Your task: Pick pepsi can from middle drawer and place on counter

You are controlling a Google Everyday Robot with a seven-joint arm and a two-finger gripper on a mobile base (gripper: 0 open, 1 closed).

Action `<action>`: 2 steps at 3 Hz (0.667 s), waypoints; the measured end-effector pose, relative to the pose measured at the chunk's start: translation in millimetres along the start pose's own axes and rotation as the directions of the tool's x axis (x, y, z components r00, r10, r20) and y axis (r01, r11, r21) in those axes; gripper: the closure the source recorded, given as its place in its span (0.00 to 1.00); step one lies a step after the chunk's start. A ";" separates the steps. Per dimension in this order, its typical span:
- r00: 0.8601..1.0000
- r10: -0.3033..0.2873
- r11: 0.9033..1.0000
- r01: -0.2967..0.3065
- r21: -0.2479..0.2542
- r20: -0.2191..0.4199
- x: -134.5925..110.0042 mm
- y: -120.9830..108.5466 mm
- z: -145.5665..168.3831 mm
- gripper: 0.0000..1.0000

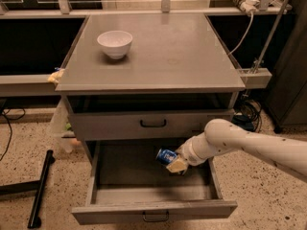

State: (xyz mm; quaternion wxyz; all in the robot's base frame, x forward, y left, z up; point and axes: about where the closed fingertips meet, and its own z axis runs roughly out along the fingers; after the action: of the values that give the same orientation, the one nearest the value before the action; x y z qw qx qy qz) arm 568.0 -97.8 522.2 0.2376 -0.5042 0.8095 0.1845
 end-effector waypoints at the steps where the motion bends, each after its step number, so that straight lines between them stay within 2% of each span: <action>1: 0.999 -0.011 0.999 0.009 -0.049 -0.041 -34.9 15.8 -21.9 1.00; 2: 0.990 -0.074 0.997 0.070 -0.044 -0.116 -97.5 28.3 -70.0 1.00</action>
Offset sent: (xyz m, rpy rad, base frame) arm 0.0096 0.0823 0.2380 -0.2298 -0.0022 0.1513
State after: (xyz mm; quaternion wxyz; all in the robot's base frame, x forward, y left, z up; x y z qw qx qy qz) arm 565.5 -52.4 636.9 0.1860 -0.5476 0.7996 0.1617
